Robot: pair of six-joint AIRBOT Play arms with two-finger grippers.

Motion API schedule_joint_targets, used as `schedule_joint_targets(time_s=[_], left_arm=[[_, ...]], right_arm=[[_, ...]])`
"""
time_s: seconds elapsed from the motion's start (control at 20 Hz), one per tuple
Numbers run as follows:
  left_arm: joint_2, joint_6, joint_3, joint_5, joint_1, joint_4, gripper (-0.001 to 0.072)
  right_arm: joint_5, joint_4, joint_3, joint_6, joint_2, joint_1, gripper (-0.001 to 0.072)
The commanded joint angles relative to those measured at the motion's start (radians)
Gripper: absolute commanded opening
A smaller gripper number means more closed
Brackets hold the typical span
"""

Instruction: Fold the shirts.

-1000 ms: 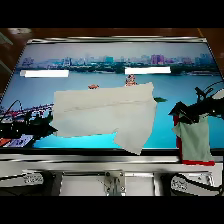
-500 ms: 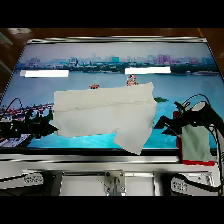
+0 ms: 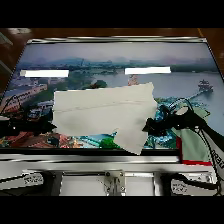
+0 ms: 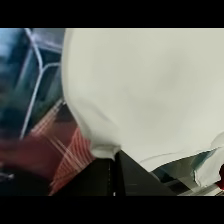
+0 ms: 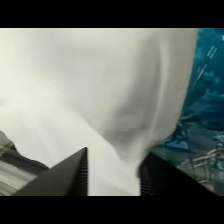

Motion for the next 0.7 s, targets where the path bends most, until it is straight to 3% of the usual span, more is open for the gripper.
schedule_joint_targets(time_s=[0.0, 0.15, 0.3, 0.65], left_arm=[[0.001, 0.003, 0.053, 0.000, 0.001, 0.000, 0.0037], [0.010, 0.056, 0.150, 0.002, -0.001, -0.010, 0.0037], [0.011, 0.052, 0.258, 0.050, -0.005, -0.087, 0.0036], [-0.123, -0.058, 0.494, 0.214, -0.152, -0.089, 0.0037]], right_arm=[[0.034, 0.043, 0.010, -0.002, 0.010, 0.016, 0.0098], [0.034, 0.056, 0.098, -0.042, 0.087, -0.001, 0.0074], [-0.073, 0.064, 0.250, 0.007, 0.096, 0.011, 0.0073], [-0.172, 0.067, 0.664, 0.076, -0.186, 0.011, 0.0073]])
